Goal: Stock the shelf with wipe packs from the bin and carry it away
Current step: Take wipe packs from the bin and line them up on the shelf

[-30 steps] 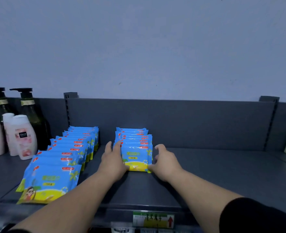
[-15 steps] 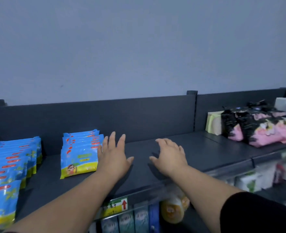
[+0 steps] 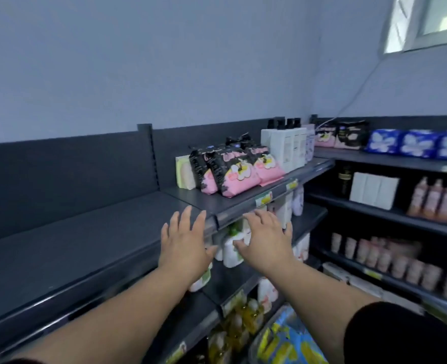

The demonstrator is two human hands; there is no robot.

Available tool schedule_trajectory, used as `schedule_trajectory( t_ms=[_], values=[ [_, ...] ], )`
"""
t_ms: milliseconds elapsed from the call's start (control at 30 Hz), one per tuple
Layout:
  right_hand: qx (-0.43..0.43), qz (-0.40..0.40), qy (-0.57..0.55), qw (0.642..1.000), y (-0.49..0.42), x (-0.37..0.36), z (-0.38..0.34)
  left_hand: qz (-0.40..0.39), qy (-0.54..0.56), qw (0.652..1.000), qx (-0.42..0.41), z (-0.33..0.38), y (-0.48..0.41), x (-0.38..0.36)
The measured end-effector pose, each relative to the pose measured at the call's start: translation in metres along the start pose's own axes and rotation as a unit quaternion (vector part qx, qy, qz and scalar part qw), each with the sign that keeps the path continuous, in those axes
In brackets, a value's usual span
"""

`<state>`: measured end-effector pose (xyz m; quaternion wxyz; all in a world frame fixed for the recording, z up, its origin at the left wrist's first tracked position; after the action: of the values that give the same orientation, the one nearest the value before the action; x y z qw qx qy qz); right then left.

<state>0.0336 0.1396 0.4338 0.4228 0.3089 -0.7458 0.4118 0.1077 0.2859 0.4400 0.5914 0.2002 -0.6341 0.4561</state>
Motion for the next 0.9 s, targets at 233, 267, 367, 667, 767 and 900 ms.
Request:
schedule_trajectory(
  t_ms=[233,267,367,667,767,900],
  values=[
    [-0.095,-0.044,0.007,0.994,0.025,-0.005,0.21,-0.07,0.046,0.994,-0.068,0.185,-0.012,-0.111],
    [-0.109,-0.057,0.008,0.992,0.03,-0.009,0.236,-0.085,0.051,0.992,-0.073,0.205,-0.012,-0.129],
    [-0.151,-0.097,0.016,0.984,0.046,-0.026,0.301,-0.113,0.049,0.989,-0.084,0.248,-0.009,-0.175],
    [-0.254,-0.205,0.024,0.945,0.108,-0.122,0.406,-0.237,0.038,0.966,-0.096,0.266,0.017,-0.321],
    [-0.279,-0.229,0.033,0.932,0.13,-0.164,0.423,-0.284,0.037,0.953,-0.096,0.256,0.03,-0.366],
    [-0.315,-0.27,0.043,0.909,0.162,-0.224,0.438,-0.358,0.017,0.928,-0.098,0.244,0.051,-0.435]
  ],
)
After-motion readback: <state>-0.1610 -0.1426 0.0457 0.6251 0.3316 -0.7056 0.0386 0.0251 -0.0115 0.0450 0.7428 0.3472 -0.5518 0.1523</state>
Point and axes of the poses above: each hand's wrist, its own y-axis away from the middle knuckle, its own x-axis out of the back of the hand, z = x × y, the point moved 5 cm from there along -y, towards the middle knuckle
